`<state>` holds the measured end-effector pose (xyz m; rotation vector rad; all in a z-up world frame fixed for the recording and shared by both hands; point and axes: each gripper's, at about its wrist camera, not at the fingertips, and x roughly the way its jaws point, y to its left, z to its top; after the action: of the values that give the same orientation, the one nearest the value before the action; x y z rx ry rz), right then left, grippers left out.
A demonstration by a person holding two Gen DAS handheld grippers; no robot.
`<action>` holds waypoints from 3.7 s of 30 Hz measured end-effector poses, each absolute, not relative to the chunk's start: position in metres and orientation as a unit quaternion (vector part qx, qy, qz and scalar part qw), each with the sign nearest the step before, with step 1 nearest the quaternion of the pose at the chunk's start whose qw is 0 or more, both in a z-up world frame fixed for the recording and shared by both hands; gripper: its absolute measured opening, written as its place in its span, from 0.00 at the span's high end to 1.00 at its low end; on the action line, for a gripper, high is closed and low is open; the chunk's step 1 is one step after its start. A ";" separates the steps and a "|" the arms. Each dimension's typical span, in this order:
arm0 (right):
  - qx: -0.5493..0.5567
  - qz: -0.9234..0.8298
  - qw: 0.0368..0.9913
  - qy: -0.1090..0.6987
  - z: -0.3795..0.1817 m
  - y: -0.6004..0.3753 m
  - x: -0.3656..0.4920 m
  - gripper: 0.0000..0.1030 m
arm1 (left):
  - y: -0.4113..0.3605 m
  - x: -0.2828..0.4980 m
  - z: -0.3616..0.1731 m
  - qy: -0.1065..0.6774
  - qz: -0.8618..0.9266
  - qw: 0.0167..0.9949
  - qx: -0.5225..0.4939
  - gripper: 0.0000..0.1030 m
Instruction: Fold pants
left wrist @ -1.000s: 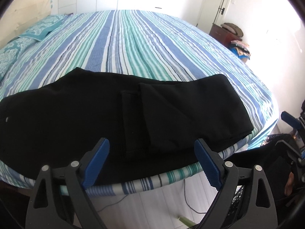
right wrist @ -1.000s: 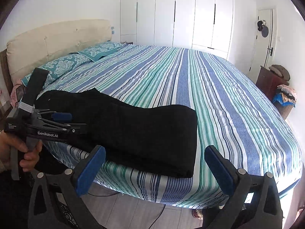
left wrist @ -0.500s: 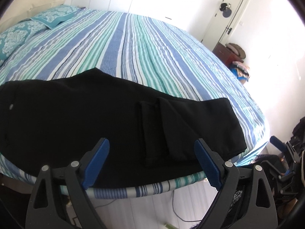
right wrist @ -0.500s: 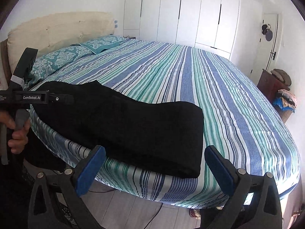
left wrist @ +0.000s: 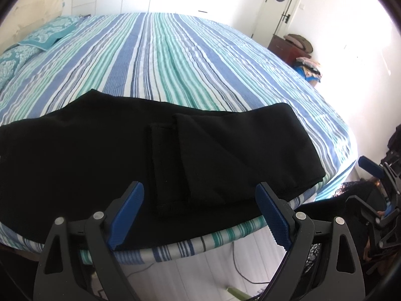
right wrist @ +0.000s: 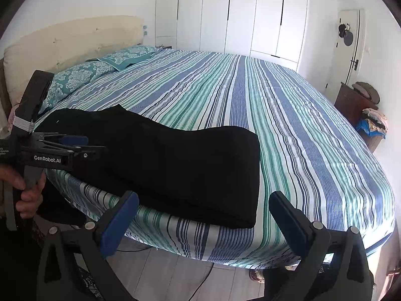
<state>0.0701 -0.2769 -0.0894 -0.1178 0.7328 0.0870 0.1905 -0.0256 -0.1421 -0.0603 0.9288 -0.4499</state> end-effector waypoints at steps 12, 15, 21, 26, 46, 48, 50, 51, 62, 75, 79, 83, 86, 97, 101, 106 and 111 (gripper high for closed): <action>-0.063 0.045 0.929 0.362 -0.092 -0.273 0.071 0.00 | 0.010 0.200 -0.138 0.440 -0.210 0.865 -0.121 0.11; -0.058 0.043 0.929 0.363 -0.092 -0.275 0.071 0.00 | -0.001 0.198 -0.141 0.440 -0.225 0.864 -0.101 0.12; -0.045 0.040 0.929 0.366 -0.092 -0.282 0.075 0.00 | -0.039 0.202 -0.155 0.457 -0.239 0.856 -0.030 0.31; -0.033 0.033 0.929 0.366 -0.091 -0.288 0.075 0.00 | -0.045 0.214 -0.166 0.481 -0.239 0.843 -0.037 0.40; -0.016 0.026 0.930 0.367 -0.091 -0.293 0.079 0.00 | -0.017 0.208 -0.178 0.511 -0.149 0.845 0.042 0.89; -0.016 0.028 0.929 0.370 -0.092 -0.291 0.081 0.00 | -0.018 0.203 -0.174 0.505 -0.144 0.849 0.049 0.82; -0.015 0.029 0.929 0.368 -0.091 -0.290 0.079 0.00 | -0.008 0.200 -0.168 0.503 -0.142 0.852 0.019 0.70; -0.014 0.029 0.930 0.366 -0.091 -0.290 0.078 0.00 | 0.001 0.200 -0.165 0.500 -0.137 0.855 -0.003 0.54; 0.021 0.012 0.928 0.373 -0.094 -0.310 0.080 0.00 | -0.019 0.213 -0.186 0.523 -0.156 0.838 0.005 0.48; 0.091 -0.082 0.905 0.408 -0.114 -0.356 0.099 0.00 | -0.007 0.203 -0.174 0.514 -0.122 0.847 0.051 0.92; 0.026 -0.061 0.904 0.422 -0.129 -0.332 0.126 0.00 | -0.009 0.199 -0.177 0.513 -0.113 0.848 0.072 0.80; -0.026 -0.067 0.866 0.495 -0.172 -0.319 0.149 0.01 | -0.001 0.200 -0.178 0.516 -0.101 0.849 0.058 0.44; -0.006 -0.082 0.874 0.479 -0.162 -0.327 0.146 0.01 | 0.011 0.199 -0.174 0.515 -0.095 0.851 0.031 0.30; -0.046 -0.031 0.926 0.373 -0.112 -0.291 0.123 0.00 | 0.088 0.180 -0.153 0.482 -0.053 0.871 -0.082 0.23; -0.075 -0.004 0.928 0.365 -0.113 -0.269 0.123 0.00 | 0.146 0.187 -0.141 0.465 0.001 0.876 -0.133 0.22; -0.086 0.018 0.924 0.372 -0.117 -0.256 0.119 0.00 | 0.260 0.206 -0.125 0.426 0.084 0.886 -0.164 0.14; -0.096 0.032 0.920 0.379 -0.123 -0.245 0.119 0.00 | 0.330 0.244 -0.157 0.494 0.049 0.844 -0.203 0.13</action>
<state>0.1187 -0.2445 -0.1234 -0.1971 0.7780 0.0662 0.2439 0.3296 -0.1572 -0.4290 1.0430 0.1024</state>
